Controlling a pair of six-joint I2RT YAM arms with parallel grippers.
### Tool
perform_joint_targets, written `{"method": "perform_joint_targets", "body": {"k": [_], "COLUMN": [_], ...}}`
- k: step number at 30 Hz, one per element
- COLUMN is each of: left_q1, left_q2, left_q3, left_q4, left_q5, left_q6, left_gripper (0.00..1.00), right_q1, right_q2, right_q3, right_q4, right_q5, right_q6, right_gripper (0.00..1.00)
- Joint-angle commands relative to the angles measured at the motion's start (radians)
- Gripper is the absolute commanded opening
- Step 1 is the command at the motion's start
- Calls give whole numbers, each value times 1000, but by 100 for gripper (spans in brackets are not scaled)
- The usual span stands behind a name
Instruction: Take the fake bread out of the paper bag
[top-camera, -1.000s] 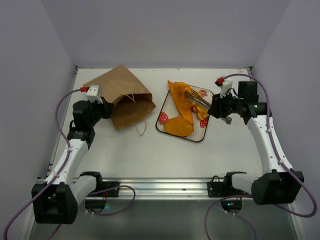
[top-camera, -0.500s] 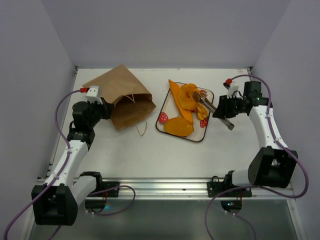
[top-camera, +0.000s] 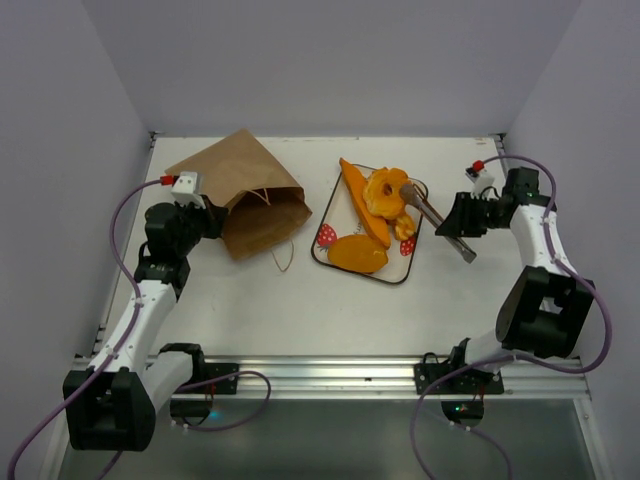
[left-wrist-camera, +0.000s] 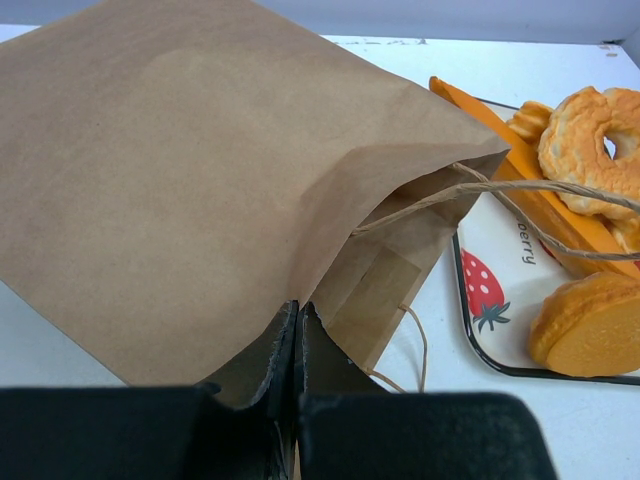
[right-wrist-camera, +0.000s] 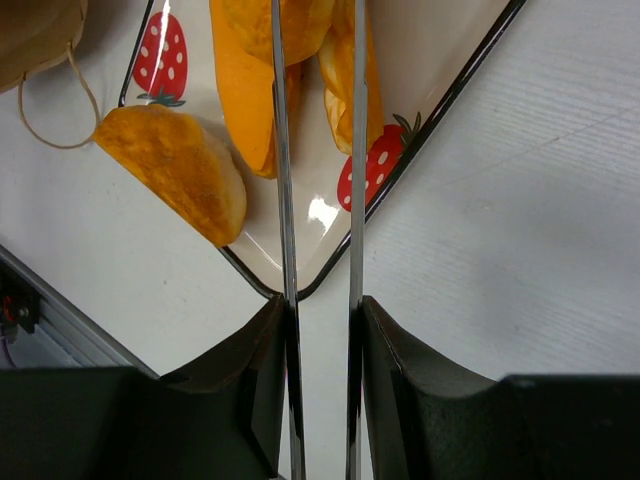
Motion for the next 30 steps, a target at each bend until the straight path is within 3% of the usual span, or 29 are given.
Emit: {"method": "perform_joint_targets", "body": {"k": [1, 30], "left_q1": [11, 11], "left_q2": [-15, -16], "left_q3": [-3, -5], "left_q4": [36, 33], "left_q5": [-2, -5], "left_q6": [29, 35], "left_gripper": [2, 2], "right_q1": [-21, -147], "right_q2": [9, 30], "right_q3": [13, 39], "right_q4": [4, 2], "right_q5": [-60, -216], "right_q6": [9, 2], "right_gripper": [32, 46]}}
